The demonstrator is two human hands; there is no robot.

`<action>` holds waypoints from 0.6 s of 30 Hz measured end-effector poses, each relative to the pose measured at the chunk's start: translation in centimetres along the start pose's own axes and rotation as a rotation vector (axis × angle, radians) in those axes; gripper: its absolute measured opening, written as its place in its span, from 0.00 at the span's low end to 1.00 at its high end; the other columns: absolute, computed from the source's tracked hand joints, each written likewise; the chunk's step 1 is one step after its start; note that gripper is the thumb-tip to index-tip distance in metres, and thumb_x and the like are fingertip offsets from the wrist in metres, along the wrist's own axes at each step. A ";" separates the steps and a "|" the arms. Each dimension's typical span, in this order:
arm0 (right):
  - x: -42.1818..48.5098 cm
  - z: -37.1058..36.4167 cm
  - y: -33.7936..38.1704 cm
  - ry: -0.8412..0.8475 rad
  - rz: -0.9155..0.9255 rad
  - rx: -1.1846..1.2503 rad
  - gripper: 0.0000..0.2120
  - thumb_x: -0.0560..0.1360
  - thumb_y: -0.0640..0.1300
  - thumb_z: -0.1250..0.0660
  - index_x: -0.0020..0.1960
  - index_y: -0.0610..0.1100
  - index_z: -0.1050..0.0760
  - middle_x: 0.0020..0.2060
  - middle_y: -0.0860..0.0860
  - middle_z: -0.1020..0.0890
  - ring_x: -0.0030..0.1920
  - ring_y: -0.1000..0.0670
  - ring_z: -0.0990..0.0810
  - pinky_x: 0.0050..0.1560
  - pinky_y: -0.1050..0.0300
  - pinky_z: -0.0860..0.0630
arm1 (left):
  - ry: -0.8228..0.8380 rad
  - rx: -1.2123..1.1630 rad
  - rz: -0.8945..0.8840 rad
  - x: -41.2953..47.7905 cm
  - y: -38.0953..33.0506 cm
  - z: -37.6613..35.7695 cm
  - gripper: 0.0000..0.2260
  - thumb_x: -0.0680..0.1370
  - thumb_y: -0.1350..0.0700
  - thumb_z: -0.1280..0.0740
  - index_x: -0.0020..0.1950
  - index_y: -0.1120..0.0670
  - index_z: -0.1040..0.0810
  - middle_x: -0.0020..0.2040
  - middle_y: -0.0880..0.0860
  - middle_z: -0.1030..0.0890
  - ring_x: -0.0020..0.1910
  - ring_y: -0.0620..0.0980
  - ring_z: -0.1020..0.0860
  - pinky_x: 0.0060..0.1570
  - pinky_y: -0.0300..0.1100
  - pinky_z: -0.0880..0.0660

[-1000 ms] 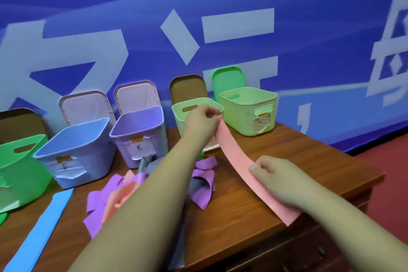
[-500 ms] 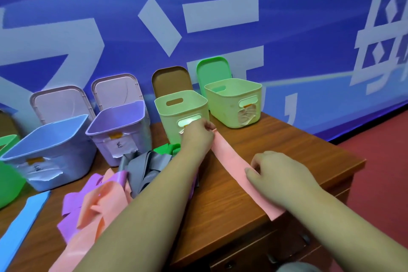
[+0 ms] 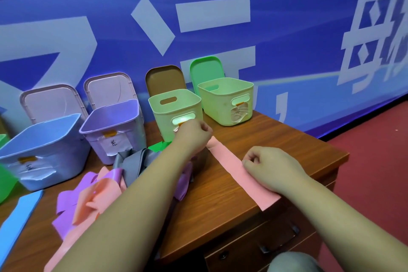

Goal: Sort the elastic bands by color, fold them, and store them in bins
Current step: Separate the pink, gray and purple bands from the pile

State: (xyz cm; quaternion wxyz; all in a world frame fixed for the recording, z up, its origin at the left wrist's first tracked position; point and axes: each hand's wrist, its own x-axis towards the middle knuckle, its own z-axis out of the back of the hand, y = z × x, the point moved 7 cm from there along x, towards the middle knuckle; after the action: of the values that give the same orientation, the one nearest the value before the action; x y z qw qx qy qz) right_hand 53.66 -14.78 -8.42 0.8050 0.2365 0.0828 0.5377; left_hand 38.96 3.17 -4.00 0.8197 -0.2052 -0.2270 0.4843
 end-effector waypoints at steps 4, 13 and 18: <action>0.4 0.3 0.7 0.021 -0.038 -0.003 0.10 0.80 0.59 0.39 0.52 0.57 0.20 0.48 0.58 0.18 0.48 0.54 0.20 0.47 0.52 0.20 | 0.041 -0.112 -0.027 -3.3 -0.1 2.7 0.06 0.82 0.58 0.33 0.51 0.56 0.16 0.46 0.52 0.15 0.44 0.52 0.15 0.39 0.41 0.19; -2.5 -0.5 10.3 -0.059 0.200 0.078 0.10 0.81 0.54 0.37 0.49 0.52 0.19 0.48 0.53 0.23 0.50 0.49 0.22 0.52 0.50 0.22 | -0.116 -0.264 0.022 -9.6 5.0 12.1 0.06 0.81 0.58 0.32 0.48 0.54 0.15 0.41 0.48 0.13 0.31 0.40 0.20 0.34 0.37 0.22; -4.8 -3.2 18.4 -0.107 0.550 0.071 0.09 0.79 0.50 0.37 0.44 0.50 0.20 0.45 0.51 0.23 0.50 0.48 0.24 0.51 0.48 0.25 | -0.282 -0.275 0.090 -13.5 10.9 17.3 0.08 0.79 0.61 0.33 0.45 0.53 0.15 0.40 0.45 0.13 0.33 0.42 0.18 0.32 0.38 0.25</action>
State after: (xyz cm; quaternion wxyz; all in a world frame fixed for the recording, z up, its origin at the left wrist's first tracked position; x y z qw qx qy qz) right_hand 35.24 -12.50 -3.19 0.6233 0.3064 -0.0082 0.7194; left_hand 15.72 -1.92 1.65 0.7213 -0.2554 -0.3943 0.5089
